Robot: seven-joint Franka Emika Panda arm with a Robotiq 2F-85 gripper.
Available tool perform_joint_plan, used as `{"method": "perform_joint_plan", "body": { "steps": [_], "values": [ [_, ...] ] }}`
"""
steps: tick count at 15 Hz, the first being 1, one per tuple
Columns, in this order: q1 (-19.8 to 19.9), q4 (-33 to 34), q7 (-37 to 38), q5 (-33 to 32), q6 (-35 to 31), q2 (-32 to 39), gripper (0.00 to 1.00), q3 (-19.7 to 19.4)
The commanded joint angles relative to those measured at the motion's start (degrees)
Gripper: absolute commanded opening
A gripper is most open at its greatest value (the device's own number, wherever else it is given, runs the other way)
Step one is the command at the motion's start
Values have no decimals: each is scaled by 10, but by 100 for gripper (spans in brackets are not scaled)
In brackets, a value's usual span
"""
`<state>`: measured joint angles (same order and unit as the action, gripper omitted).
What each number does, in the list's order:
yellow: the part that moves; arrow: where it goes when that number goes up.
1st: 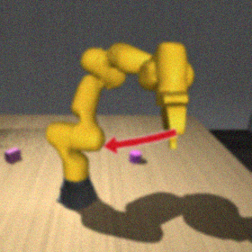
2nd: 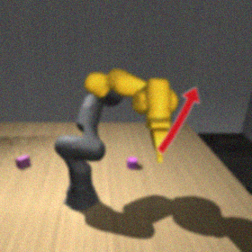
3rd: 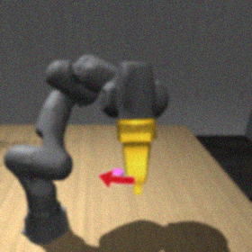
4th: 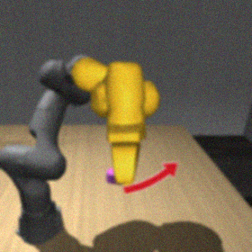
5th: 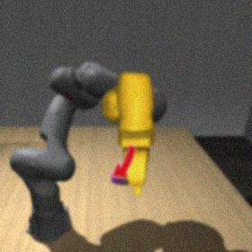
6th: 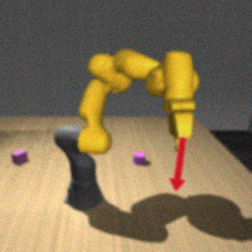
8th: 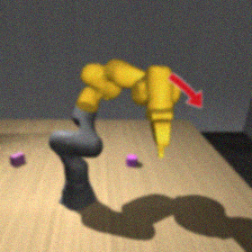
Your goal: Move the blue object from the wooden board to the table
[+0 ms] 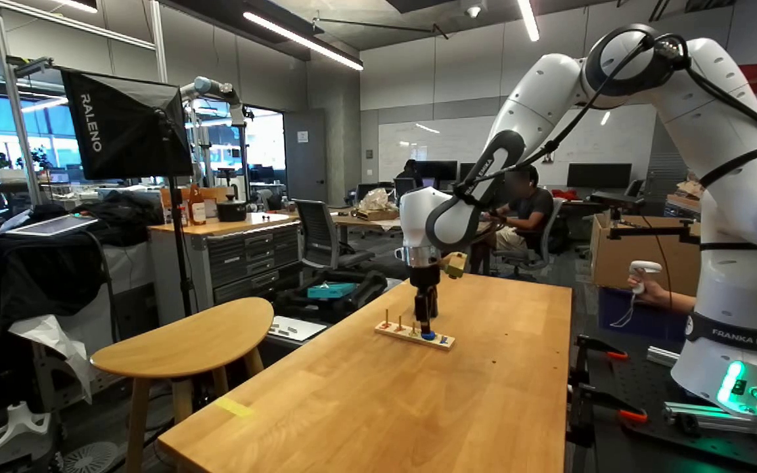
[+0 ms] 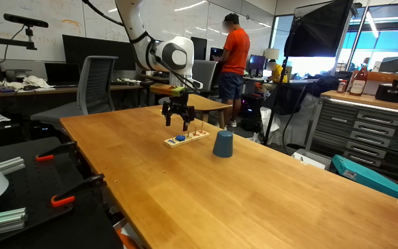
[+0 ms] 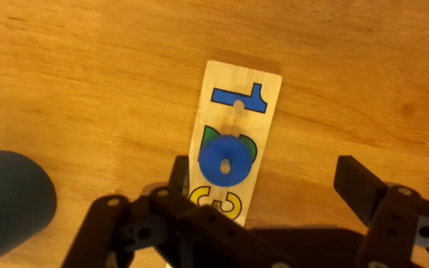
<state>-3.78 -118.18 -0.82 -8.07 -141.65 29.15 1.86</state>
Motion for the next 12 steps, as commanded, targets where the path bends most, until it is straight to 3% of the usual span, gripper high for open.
{"method": "perform_joint_plan", "body": {
  "steps": [1, 12],
  "values": [
    [-11, 15, 22, -10, -20, 29, 100, -17],
    [-5, 21, 45, 2, -68, 42, 100, -30]
  ]
}}
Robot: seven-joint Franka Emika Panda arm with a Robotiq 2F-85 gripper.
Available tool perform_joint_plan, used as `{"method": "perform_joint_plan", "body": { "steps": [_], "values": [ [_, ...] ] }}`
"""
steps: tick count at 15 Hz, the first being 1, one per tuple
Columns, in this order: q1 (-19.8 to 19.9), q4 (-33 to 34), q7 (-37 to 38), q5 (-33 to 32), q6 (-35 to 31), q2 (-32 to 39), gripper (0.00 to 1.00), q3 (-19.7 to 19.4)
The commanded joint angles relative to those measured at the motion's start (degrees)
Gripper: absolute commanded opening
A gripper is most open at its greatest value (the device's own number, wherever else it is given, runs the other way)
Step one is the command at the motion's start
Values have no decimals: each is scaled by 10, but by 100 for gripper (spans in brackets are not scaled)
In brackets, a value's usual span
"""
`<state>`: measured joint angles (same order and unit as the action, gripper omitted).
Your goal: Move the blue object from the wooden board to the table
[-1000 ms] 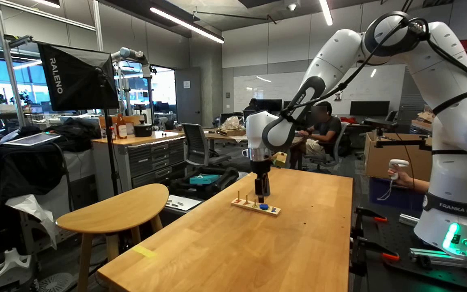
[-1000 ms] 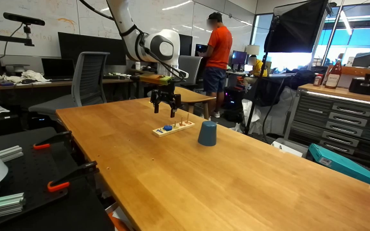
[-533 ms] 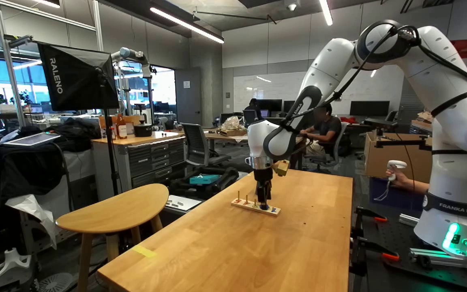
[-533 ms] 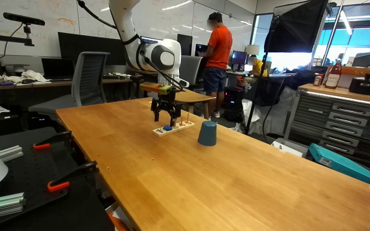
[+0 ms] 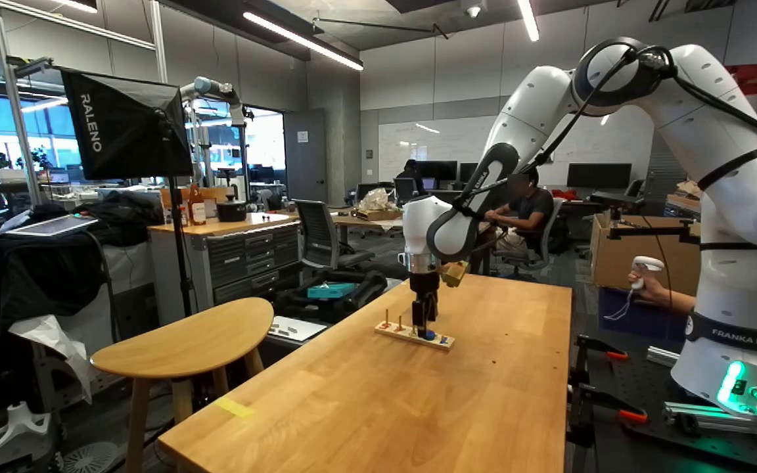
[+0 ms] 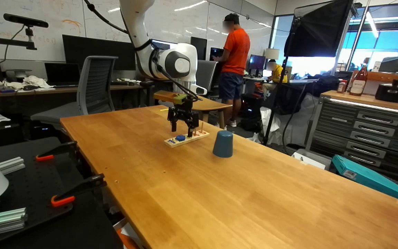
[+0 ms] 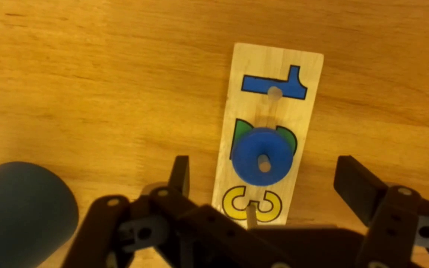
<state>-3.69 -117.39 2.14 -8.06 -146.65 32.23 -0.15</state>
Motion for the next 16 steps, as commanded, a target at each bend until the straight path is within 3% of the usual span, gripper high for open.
{"method": "perform_joint_plan", "body": {
  "steps": [1, 2, 4, 10, 16],
  "values": [
    [-6, 12, 19, 3, -21, 11, 100, -11],
    [-6, 9, 20, 4, -26, 10, 75, -11],
    [-4, 7, 23, 8, -29, 10, 68, -9],
    [-2, -3, 27, 19, -37, 16, 20, -5],
    [2, -2, 23, 24, -29, -3, 17, 0]
  ]
}}
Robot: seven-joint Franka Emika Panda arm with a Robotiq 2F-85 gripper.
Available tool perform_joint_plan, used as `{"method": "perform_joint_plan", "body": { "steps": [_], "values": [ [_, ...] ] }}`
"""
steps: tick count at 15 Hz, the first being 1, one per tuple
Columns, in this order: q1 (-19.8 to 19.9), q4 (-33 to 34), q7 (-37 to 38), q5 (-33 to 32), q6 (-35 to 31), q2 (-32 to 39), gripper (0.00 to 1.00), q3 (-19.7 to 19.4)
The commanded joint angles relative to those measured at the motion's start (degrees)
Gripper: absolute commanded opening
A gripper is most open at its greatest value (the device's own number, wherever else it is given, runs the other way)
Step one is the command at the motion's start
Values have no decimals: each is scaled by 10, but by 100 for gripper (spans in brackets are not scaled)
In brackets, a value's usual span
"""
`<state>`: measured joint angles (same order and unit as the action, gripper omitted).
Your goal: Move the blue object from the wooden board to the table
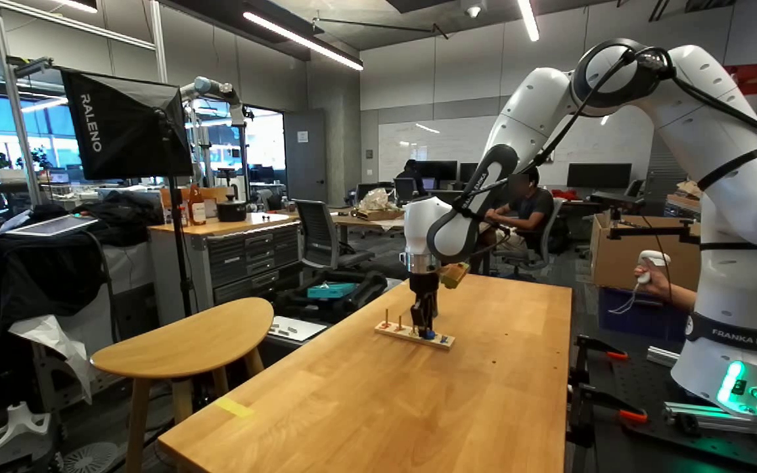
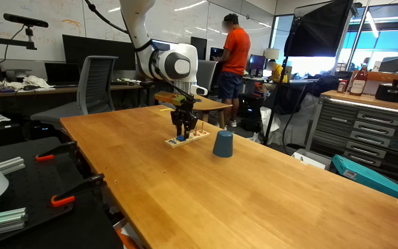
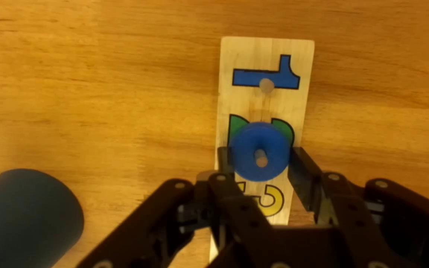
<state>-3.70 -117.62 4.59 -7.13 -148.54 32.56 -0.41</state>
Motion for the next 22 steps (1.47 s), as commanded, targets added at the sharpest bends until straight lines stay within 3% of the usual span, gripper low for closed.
{"method": "perform_joint_plan", "body": {
  "steps": [1, 9, 18, 19, 20, 22],
  "values": [
    [2, -1, -3, 16, -10, -11, 17, 2],
    [23, -16, -8, 28, -4, -61, 17, -5],
    [41, -33, 2, 22, -6, -35, 17, -30],
    [41, -35, 0, 21, -4, -34, 51, -32],
    [38, -36, 2, 17, -5, -37, 69, -35],
    [38, -38, -10, 10, 10, -56, 84, -35]
  ]
}}
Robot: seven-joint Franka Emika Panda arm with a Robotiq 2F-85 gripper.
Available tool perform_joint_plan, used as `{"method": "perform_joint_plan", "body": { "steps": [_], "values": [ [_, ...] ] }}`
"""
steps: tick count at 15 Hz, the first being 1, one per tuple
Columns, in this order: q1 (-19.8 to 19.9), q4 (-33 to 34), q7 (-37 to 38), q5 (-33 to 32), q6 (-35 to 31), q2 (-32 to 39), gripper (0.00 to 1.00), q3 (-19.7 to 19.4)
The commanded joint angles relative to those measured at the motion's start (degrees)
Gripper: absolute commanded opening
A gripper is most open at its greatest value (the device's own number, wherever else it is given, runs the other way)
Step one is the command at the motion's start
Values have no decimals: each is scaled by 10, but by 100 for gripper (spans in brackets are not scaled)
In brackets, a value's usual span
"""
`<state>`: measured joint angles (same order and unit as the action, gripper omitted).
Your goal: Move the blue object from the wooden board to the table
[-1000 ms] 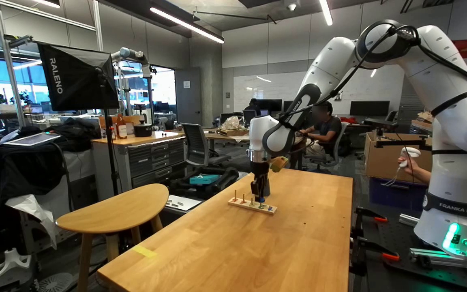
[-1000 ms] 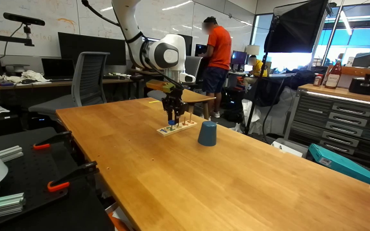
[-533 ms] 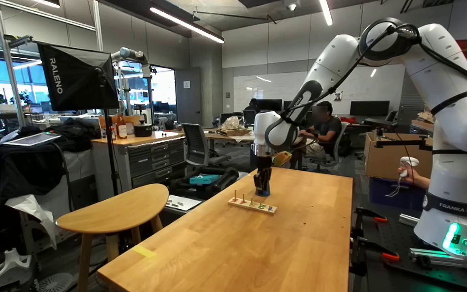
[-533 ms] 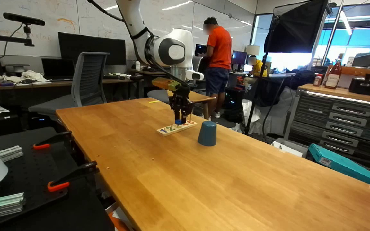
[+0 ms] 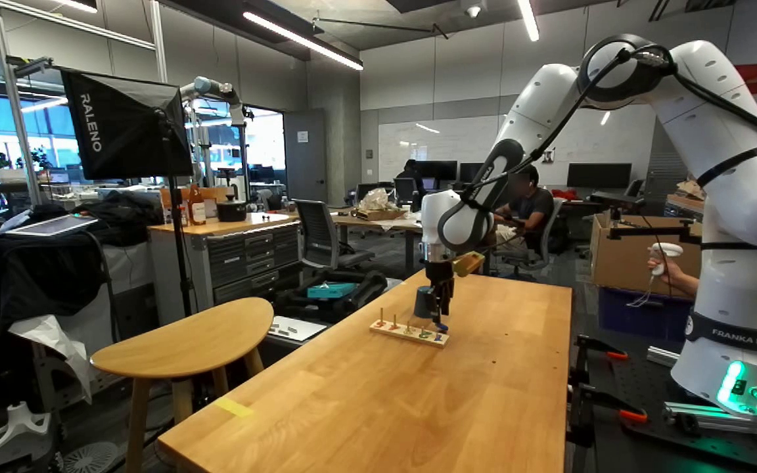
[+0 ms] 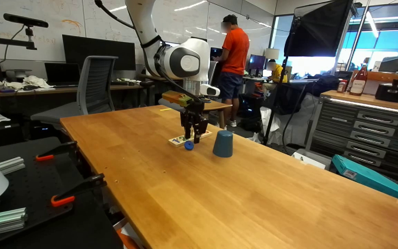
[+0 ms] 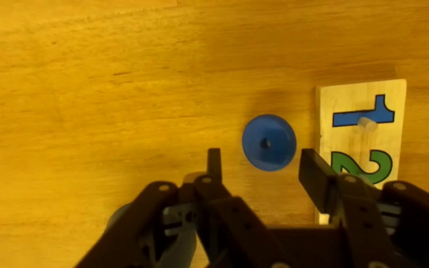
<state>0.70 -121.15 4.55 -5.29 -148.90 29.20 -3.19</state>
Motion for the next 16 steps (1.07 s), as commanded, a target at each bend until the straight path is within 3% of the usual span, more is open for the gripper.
{"method": "perform_joint_plan", "body": {
  "steps": [1, 3, 7, 11, 12, 16],
  "values": [
    [-5, -2, -19, -11, 23, -31, 90, -5],
    [-4, -4, -39, -21, 46, -59, 100, -5],
    [46, 23, -157, -1, 125, -116, 100, 7],
    [66, 34, -247, 8, 208, -185, 100, 7],
    [55, 38, -202, -9, 171, -146, 100, -2],
    [56, 35, -207, -7, 178, -152, 100, -2]
  ]
}}
